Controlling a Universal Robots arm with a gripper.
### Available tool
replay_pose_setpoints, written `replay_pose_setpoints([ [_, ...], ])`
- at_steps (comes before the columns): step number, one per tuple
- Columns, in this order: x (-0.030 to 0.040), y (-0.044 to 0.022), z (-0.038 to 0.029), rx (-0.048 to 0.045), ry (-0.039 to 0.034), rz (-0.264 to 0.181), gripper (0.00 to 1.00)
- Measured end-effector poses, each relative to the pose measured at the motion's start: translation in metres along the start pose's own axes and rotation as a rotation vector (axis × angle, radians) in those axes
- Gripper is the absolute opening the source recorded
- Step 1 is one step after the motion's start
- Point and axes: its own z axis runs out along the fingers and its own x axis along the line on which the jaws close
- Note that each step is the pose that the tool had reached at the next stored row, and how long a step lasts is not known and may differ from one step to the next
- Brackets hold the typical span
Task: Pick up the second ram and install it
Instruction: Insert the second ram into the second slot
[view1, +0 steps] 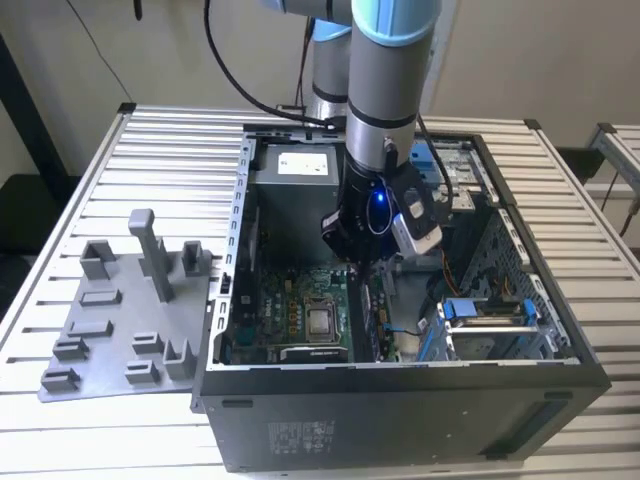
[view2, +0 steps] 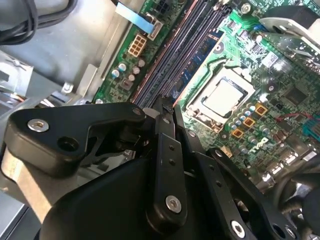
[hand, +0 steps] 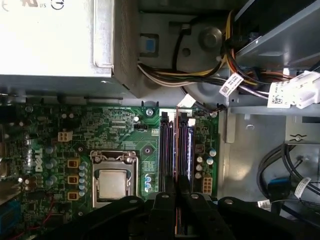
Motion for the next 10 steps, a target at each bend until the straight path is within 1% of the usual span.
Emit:
replay_pose_setpoints([
  [4, 0.0002, -0.0058, 0.0041, -0.0001, 0.012, 0.0, 0.14],
  [8, 0.0005, -0.0151, 0.0081, 0.0003, 0.014, 0.01, 0.14],
  [9, 0.0005, -0.0168, 0.0083, 0.0003, 0.0142, 0.013, 0.14],
  [10, 0.0005, -0.0169, 0.0082, 0.0005, 0.0143, 0.014, 0.14],
])
